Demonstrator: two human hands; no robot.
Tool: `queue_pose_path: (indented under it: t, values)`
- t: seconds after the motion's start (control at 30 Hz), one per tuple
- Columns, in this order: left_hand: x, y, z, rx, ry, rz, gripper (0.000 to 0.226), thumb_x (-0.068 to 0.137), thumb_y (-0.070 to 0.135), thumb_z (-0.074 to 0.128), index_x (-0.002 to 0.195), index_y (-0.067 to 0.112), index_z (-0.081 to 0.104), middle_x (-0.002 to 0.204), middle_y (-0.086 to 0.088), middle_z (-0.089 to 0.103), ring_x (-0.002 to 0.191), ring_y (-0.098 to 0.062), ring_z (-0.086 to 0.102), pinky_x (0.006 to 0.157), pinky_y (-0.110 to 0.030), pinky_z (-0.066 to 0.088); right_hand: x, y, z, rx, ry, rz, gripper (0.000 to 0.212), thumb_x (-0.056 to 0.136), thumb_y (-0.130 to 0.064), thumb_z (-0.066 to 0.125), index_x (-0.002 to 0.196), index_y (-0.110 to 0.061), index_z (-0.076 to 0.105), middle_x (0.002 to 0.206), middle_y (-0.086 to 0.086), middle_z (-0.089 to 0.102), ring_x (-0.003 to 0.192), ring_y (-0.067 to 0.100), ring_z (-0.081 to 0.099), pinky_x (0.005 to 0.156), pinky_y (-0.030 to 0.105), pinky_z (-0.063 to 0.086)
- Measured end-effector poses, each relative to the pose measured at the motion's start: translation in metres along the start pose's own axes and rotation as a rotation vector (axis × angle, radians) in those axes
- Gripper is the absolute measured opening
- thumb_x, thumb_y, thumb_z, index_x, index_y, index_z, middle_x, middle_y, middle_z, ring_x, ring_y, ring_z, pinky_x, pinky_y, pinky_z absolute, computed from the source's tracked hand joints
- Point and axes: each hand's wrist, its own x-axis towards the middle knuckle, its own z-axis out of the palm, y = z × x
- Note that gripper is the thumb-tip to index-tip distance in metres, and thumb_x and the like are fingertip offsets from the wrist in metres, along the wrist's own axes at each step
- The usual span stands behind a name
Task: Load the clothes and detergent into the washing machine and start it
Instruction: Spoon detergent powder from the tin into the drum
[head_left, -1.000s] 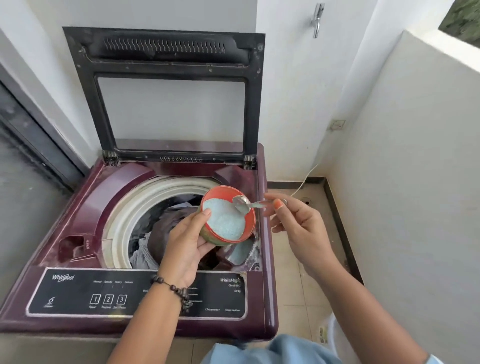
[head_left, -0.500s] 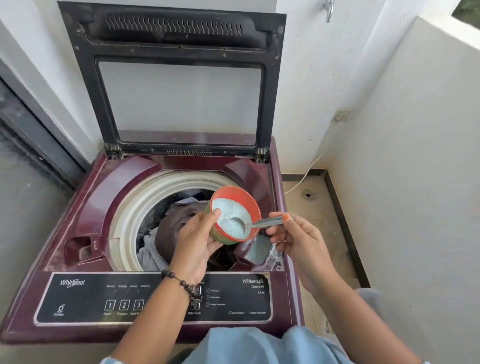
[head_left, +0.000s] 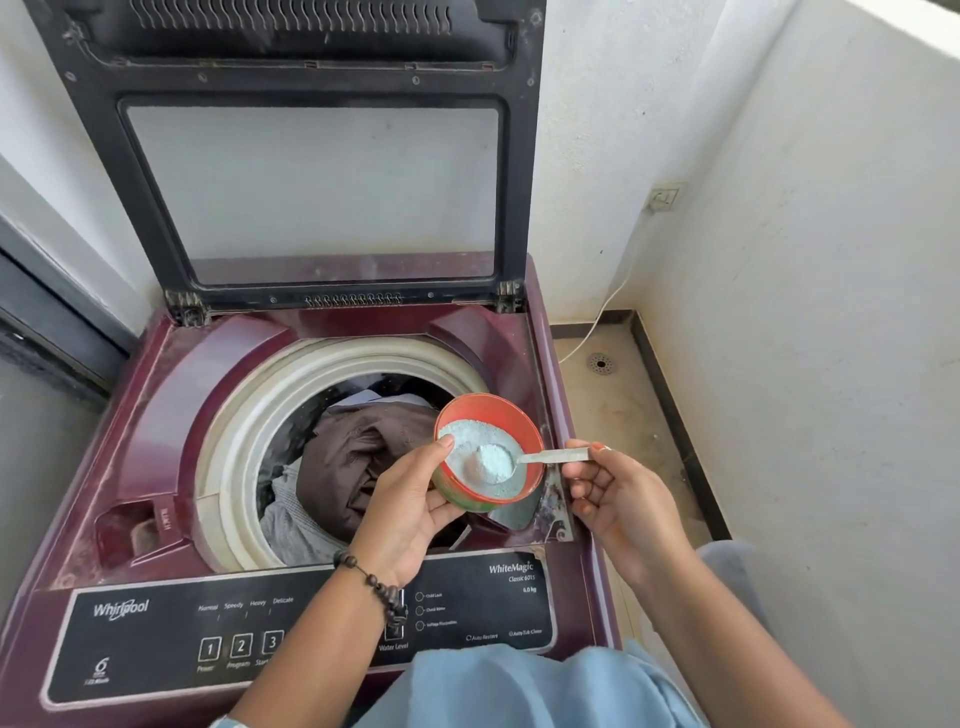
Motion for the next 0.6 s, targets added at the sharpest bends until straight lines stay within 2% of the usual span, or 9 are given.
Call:
queue_pose_path:
  t: [0.27, 0.43, 0.6]
  values:
    - [0.007, 0.003, 0.002, -0.010, -0.008, -0.032, 0.017, 0.095, 0.020, 0.060, 0.107, 0.009, 0.065, 0.094, -0.011, 0.077, 0.084, -0.022, 0.074, 0.065, -0.033, 0.061, -0.001, 0.000, 0.003, -0.043, -0.004, -0.044, 0.026, 0.100, -0.010, 0.043, 0.100, 0.000, 0.067, 0.064, 0.007, 0.063, 0.050, 0.011, 0.047, 0.047, 0.019, 0.035]
    - [0.010, 0.003, -0.003, -0.027, 0.032, -0.029, 0.020, 0.095, 0.021, 0.061, 0.111, 0.010, 0.064, 0.104, -0.012, 0.074, 0.087, -0.020, 0.074, 0.066, -0.032, 0.061, -0.002, -0.006, -0.001, -0.014, 0.006, -0.105, 0.027, 0.101, -0.010, 0.041, 0.098, -0.003, 0.067, 0.065, 0.007, 0.062, 0.050, 0.011, 0.048, 0.046, 0.018, 0.038]
    - [0.014, 0.010, -0.011, -0.067, 0.100, 0.004, 0.019, 0.095, 0.021, 0.061, 0.109, 0.010, 0.063, 0.106, -0.012, 0.072, 0.095, -0.022, 0.071, 0.064, -0.030, 0.061, 0.005, -0.010, -0.015, -0.028, 0.032, -0.154, 0.028, 0.102, -0.013, 0.041, 0.101, -0.006, 0.068, 0.069, 0.005, 0.063, 0.055, 0.011, 0.050, 0.054, 0.021, 0.041]
